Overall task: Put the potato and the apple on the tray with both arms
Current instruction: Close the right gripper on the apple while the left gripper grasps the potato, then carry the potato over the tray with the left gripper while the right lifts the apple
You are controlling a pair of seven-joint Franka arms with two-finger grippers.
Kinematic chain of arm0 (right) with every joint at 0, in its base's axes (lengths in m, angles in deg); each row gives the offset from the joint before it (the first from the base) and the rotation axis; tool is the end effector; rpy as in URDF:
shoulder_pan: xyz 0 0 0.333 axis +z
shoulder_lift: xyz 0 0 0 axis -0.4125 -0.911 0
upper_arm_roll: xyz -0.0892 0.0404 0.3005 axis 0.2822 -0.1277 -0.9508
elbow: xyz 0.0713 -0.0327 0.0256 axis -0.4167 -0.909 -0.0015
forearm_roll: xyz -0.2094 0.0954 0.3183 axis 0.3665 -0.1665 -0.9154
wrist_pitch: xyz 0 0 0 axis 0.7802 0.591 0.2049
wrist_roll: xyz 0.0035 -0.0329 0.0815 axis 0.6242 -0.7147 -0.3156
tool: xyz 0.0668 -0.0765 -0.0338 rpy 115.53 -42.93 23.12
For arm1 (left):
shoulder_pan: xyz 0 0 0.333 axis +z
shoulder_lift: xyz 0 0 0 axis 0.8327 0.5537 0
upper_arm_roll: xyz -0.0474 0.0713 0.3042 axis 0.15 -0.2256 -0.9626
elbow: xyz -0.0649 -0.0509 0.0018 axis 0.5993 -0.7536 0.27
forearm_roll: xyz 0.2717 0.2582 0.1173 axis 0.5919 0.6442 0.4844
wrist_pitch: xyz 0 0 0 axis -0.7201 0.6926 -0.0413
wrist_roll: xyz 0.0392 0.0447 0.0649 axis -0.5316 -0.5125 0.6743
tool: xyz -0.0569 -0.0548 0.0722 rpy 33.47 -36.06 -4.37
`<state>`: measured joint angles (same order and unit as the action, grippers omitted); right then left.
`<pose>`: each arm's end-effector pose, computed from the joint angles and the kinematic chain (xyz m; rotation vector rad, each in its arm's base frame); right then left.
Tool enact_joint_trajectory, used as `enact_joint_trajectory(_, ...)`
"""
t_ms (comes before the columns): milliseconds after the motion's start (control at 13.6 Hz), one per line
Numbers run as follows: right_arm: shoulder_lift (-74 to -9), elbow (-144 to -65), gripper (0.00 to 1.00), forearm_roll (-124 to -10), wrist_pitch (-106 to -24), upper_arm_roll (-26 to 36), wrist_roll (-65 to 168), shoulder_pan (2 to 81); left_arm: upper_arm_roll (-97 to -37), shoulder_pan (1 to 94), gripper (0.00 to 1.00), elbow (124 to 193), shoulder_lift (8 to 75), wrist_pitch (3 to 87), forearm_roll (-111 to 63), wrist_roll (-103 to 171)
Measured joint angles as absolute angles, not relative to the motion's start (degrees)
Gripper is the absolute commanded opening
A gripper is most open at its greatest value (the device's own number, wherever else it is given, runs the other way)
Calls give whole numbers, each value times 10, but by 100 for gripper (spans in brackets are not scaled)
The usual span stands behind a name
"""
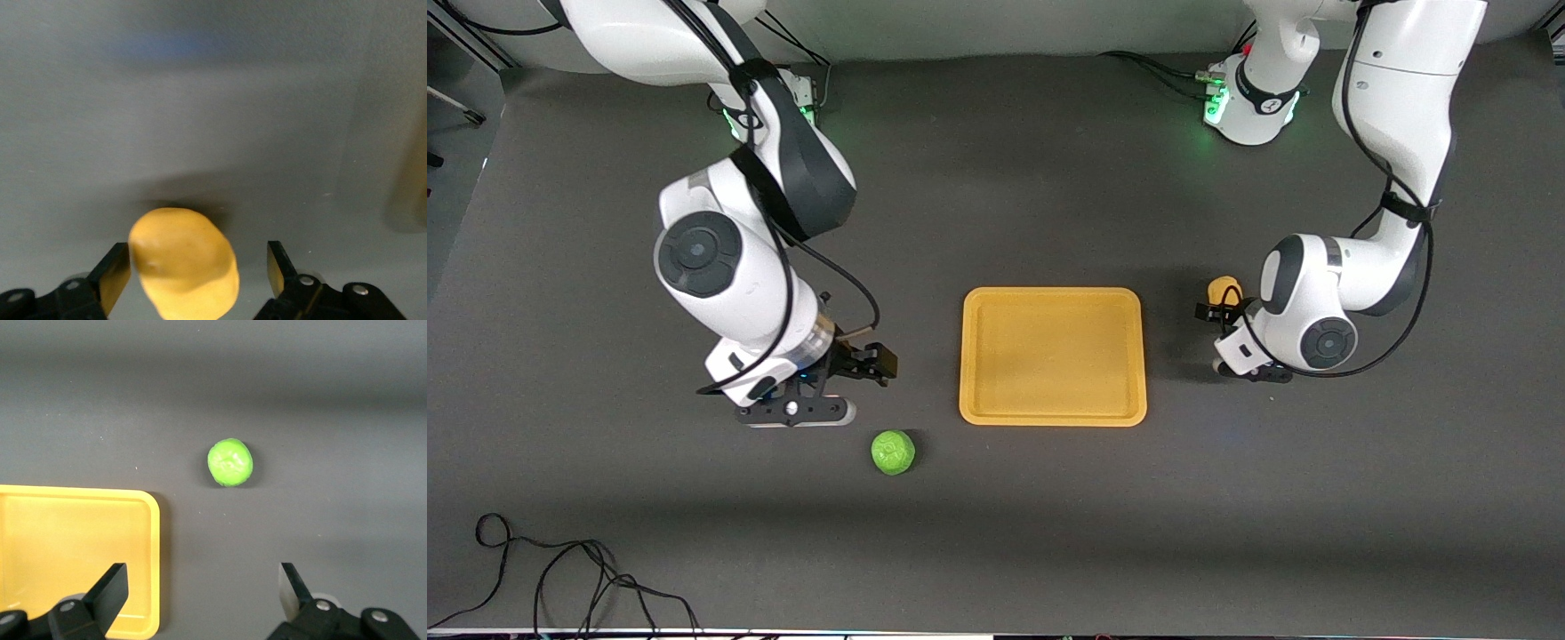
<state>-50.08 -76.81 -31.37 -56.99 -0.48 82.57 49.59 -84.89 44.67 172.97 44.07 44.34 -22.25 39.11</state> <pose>0.6554 0.3124 0.4501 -3.0910 0.0226 -0.0923 0.5366 -0.1228 0.1807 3.0054 -0.1663 -0.7365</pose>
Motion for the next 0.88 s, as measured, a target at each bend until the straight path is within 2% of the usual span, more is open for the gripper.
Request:
enact_joint_trajectory(74,-512,-769,100,-314,-585,-3,826,495,-849,443,23,1729,443,439,-222,386)
enact_joint_trajectory(147,-527,-772,100,-314,-602,0,826,493,-849,443,11,1728,444,431,-222,383)
enact_joint_trajectory(515,-633,-789,100,-308,-735,14,826,488,-854,444,9,1684,416,395,-226,349)
enact_joint_trajectory(735,-676,-789,100,-280,-795,15,844,488,-840,431,9,1603,410,386,-252,275)
enact_joint_trajectory(882,-691,-789,100,-275,-818,15,859,489,-825,408,9,1530,445,386,-264,206)
